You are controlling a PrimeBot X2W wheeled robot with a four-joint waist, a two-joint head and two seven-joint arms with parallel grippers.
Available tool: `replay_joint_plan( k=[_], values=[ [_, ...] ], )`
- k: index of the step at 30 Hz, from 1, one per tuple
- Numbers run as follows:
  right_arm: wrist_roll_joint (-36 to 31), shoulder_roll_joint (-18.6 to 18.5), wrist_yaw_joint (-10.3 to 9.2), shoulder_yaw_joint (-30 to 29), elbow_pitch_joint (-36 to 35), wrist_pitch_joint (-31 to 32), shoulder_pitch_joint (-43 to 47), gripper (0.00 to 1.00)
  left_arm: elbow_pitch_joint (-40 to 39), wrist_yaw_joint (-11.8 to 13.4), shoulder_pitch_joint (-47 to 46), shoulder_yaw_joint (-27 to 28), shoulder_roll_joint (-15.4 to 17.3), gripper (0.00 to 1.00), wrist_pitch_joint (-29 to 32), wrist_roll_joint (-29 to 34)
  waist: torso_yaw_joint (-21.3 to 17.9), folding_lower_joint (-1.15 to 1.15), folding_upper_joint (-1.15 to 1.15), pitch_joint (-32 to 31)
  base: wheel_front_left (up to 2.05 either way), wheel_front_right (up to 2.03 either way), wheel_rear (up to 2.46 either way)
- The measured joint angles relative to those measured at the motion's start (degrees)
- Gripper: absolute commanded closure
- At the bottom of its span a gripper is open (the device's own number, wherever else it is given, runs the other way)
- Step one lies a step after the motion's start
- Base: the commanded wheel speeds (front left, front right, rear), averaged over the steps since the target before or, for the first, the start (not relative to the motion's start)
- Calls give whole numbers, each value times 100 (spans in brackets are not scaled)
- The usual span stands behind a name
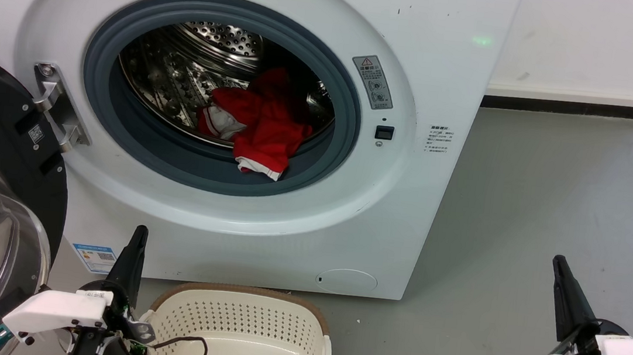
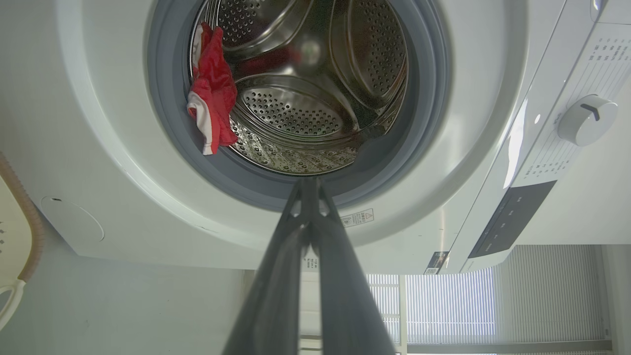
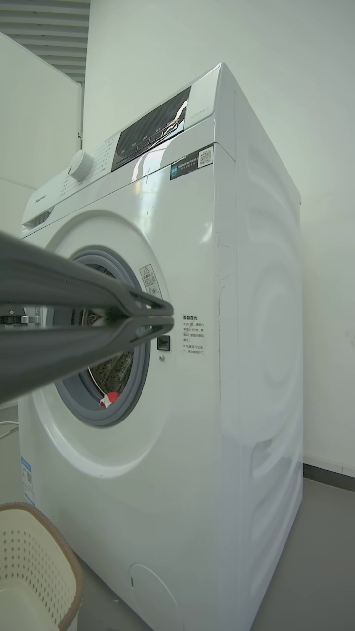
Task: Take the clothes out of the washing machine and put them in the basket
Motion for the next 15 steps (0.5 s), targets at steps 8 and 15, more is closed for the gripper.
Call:
replay_joint_plan(
  k=[8, 15],
  values=[
    [0, 0, 0, 0, 0, 0, 0, 100, 0, 0, 0, 0, 0, 100, 0, 0, 0, 0, 0, 0, 0, 0, 0],
    [0, 0, 0, 1, 0, 1, 0, 100, 0, 0, 0, 0, 0, 100, 0, -1, 0, 0, 0, 0, 0, 0, 0]
  ],
)
